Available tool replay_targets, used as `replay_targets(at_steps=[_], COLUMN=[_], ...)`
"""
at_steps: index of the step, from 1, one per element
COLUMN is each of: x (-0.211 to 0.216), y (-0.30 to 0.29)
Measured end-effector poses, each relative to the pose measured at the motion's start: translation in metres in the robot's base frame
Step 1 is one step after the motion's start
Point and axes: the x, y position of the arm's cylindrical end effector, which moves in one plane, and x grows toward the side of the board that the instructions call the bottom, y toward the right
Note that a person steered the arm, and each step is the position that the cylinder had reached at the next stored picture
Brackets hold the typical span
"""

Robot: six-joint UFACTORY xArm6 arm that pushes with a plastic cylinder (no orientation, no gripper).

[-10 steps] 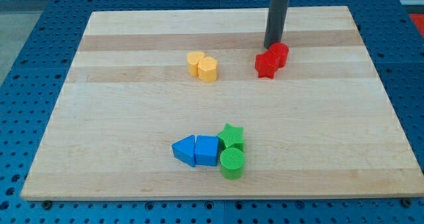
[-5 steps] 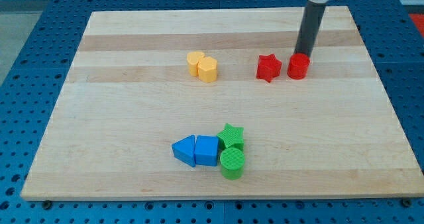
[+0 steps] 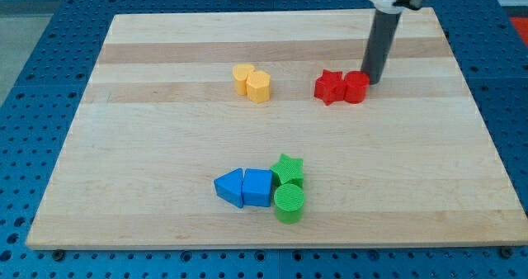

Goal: Push the red star close right to the yellow hexagon

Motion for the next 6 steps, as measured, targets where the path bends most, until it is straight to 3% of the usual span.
replay_targets(at_steps=[1, 4, 6], x=[0.008, 0.057, 0.029], y=[-0.022, -0.017, -0.036])
